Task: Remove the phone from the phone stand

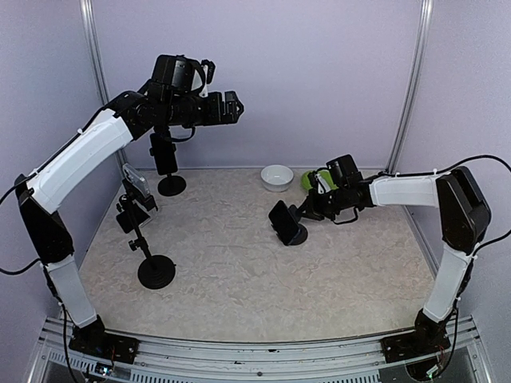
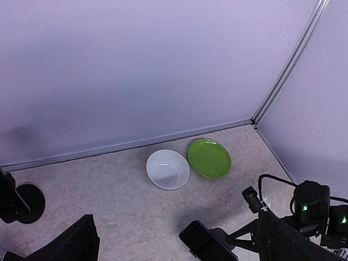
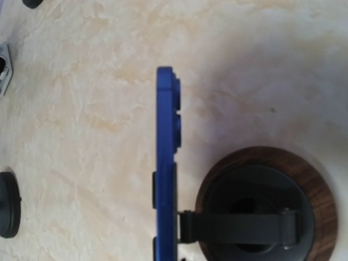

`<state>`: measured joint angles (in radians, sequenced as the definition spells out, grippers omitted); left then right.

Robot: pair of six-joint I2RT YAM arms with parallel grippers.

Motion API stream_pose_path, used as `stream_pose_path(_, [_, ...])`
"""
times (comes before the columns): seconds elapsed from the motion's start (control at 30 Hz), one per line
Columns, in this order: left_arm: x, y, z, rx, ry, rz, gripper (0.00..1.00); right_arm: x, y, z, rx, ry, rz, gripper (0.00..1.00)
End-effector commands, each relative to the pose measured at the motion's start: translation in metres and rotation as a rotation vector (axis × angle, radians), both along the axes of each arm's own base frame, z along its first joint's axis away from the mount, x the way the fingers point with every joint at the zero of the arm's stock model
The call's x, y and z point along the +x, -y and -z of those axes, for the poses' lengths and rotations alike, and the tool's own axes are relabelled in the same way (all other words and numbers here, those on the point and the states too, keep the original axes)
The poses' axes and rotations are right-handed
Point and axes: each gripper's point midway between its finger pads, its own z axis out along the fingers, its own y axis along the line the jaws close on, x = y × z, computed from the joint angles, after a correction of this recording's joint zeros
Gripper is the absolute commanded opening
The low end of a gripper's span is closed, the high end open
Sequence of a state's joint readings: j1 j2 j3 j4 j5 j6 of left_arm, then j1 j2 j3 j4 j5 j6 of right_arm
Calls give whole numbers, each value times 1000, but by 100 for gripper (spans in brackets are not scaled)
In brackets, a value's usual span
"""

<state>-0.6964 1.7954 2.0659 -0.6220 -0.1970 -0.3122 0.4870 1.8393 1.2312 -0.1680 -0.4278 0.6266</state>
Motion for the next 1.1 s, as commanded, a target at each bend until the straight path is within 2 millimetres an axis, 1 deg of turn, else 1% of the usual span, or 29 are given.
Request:
stream_pose_path(0.0, [-10,35,21,-7,-44,43,97,0,8,-36,86,84,19,0])
stream_pose_path(0.17, [-29,77,51,-35,-110,90,98,-7,25,-37,86,94,93,0])
stream_pose_path(0.23, [-36,92,68,-51,-154,100,99,-9,27,-39,98,100,108,0])
stream_pose_path(0.3, [-41,106,84,-77,-202,115,99,-13,30,-37,110,95,125,0])
stream_pose_path(0.47, [-56,135,117,-132,-298,163,99,-20,33,-31,126,89,135,0])
stream_pose_path(0.6, [-65,153,149,-163,-387,167,99,-27,37,-27,147,91,138,0])
stream_pose_path(0.7, [-70,161,180,-178,-472,141,99,-32,38,-23,156,86,138,0])
stream_pose_path(0.77, [-72,163,195,-191,-521,123,99,-33,38,-19,153,75,136,0])
stream_pose_path(1.07, [-81,180,240,-202,-627,141,99,-28,39,-22,149,68,159,0])
